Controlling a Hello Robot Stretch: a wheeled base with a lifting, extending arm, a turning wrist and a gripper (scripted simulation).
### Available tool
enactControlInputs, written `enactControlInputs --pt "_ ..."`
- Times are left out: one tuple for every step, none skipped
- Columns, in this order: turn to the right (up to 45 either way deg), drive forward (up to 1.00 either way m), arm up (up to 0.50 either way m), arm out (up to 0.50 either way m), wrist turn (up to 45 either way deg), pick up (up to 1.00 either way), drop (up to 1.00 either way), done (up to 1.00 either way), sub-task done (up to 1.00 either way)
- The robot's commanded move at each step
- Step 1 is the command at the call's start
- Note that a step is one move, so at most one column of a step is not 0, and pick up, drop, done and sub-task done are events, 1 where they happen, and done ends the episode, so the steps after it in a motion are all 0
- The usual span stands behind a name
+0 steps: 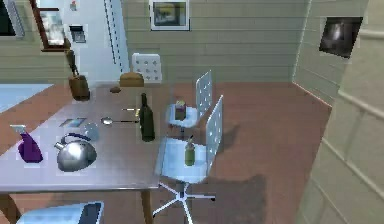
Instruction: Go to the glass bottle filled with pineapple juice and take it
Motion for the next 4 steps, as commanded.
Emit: enactControlInputs --pt "-45.0 0.00 0.00 0.00 0.0 0.00 0.00 0.00 0.00" --pt "-42.0 0.00 0.00 0.00 0.0 0.00 0.00 0.00 0.00" --pt "45.0 0.00 0.00 0.00 0.0 0.00 0.00 0.00 0.00" --pt "45.0 0.00 0.00 0.00 0.0 0.00 0.00 0.00 0.00"
